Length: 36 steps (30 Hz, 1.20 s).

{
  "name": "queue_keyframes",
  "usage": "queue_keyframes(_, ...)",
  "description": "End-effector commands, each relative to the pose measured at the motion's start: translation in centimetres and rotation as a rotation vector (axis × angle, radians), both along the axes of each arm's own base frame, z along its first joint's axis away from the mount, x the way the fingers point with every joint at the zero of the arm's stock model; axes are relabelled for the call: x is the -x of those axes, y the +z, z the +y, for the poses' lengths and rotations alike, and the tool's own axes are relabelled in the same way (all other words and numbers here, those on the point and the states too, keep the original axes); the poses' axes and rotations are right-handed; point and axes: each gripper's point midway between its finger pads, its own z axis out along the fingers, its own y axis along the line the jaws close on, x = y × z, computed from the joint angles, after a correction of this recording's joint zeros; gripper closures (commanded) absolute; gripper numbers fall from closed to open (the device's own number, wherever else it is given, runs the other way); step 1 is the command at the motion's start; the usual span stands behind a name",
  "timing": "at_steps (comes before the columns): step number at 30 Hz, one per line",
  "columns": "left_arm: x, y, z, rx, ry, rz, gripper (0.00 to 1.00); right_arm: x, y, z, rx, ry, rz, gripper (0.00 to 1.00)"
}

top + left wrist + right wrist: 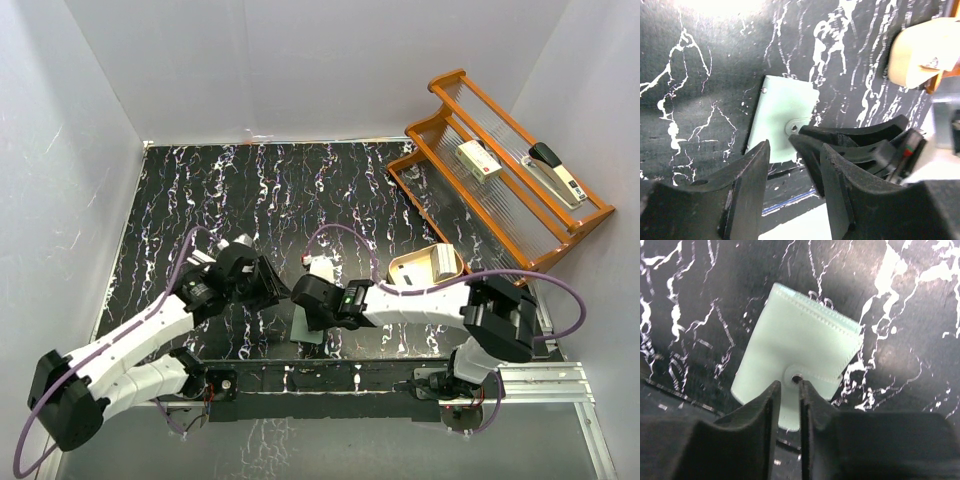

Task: Put the credit cards into the card holder
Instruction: Close the card holder at the center of the board, then reset both arms

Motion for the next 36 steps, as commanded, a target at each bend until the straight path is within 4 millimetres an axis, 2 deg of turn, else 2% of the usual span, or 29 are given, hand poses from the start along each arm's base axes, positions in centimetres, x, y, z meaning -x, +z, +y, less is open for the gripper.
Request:
queue_keyframes(1, -0.3, 4.1, 1.8, -0.051, 0.008, -0.1, 0.54, 0.0, 7.1, 1.7, -0.158, 0.016, -0.057, 0.73)
queue_keyframes(2, -0.2, 5.1, 2.0, -0.049, -0.001, -0.124, 0.51, -0.1, 8.5, 1.6, -0.187, 0.012, -0.074, 0.7)
queue_keyframes(3, -0.1, 6.2, 2.2, -0.046, -0.008, -0.144, 0.39, -0.2, 10.0, 1.4, -0.216, 0.005, -0.095, 0.66)
queue_keyframes(4, -0.1, 7.4, 2.6, -0.048, -0.011, -0.175, 0.18, -0.4, 11.4, 1.1, -0.245, -0.003, -0.119, 0.62)
queue_keyframes(5, -0.1, 8.6, 3.0, -0.051, -0.013, -0.204, 0.03, -0.5, 12.9, 0.8, -0.276, -0.012, -0.14, 0.57)
queue_keyframes(8, 0.1, 12.4, 4.2, -0.061, -0.017, -0.289, 0.01, -0.6, 17.6, -0.9, -0.369, -0.037, -0.205, 0.37)
queue_keyframes(9, 0.3, 14.3, 4.7, -0.062, -0.018, -0.326, 0.01, -0.7, 19.1, -1.5, -0.391, -0.054, -0.228, 0.15)
queue_keyframes(10, 0.3, 15.7, 5.1, -0.062, -0.02, -0.359, 0.01, -0.6, 20.5, -2.1, -0.411, -0.06, -0.242, 0.05)
queue_keyframes(11, 0.4, 17.0, 5.4, -0.06, -0.029, -0.393, 0.01, -0.6, 22.2, -2.8, -0.431, -0.059, -0.268, 0.02)
queue_keyframes(14, 0.9, 21.1, 5.4, -0.019, -0.103, -0.53, 0.01, -0.4, 26.7, -4.3, -0.487, -0.05, -0.323, 0.02)
queue_keyframes(17, 1.2, 23.0, 5.9, -0.016, -0.115, -0.581, 0.01, -0.4, 29.7, -5.8, -0.524, -0.073, -0.361, 0.02)
queue_keyframes(20, 1.5, 23.9, 6.1, -0.009, -0.122, -0.607, 0.01, -0.2, 31.0, -6.8, -0.553, -0.083, -0.38, 0.02)
queue_keyframes(24, 1.7, 24.5, 5.9, 0.016, -0.145, -0.663, 0.01, 0.0, 31.9, -6.9, -0.611, -0.081, -0.392, 0.02)
queue_keyframes(30, 1.0, 22.5, 6.9, -0.047, -0.112, -0.674, 0.01, -0.4, 31.1, -6.8, -0.634, -0.111, -0.398, 0.02)
queue_keyframes(36, 0.6, 21.8, 7.9, -0.085, -0.068, -0.682, 0.01, -0.7, 30.5, -6.7, -0.643, -0.123, -0.411, 0.02)
